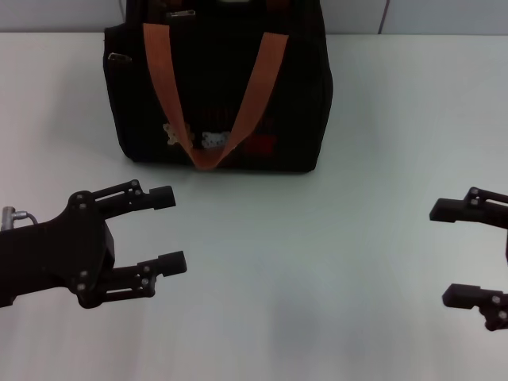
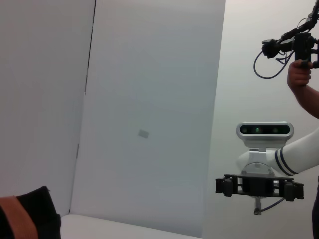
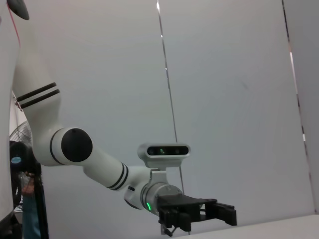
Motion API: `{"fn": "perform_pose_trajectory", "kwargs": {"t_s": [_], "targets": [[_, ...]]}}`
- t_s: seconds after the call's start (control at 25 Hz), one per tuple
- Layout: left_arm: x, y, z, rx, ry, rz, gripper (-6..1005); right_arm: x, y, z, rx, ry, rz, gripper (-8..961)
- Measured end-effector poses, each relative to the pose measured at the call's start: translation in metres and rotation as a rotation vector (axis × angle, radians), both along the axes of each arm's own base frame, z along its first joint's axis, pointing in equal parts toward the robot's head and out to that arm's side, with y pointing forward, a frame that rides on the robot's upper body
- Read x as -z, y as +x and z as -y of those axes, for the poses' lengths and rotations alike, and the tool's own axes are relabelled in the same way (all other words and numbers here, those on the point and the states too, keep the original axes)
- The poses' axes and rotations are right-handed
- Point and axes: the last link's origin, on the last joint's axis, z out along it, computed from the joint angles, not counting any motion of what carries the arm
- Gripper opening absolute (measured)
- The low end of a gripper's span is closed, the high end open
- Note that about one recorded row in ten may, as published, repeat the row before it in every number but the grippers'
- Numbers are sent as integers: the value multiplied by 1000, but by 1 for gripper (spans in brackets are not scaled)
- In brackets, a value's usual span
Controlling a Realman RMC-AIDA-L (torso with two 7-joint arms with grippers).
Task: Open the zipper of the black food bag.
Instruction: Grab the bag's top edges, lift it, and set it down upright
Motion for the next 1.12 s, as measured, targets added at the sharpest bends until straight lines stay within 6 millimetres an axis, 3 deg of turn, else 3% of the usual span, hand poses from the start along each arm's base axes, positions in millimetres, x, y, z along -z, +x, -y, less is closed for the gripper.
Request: {"fn": "perform_pose_trajectory", "kwargs": {"t_s": [0.92, 1.12], "targets": [[2, 0, 1, -29, -22, 14, 776, 18, -6, -2, -6, -49, 22, 843], [4, -4, -5, -84, 50, 16, 776, 19, -3, -6, 37, -13, 23, 843]]}}
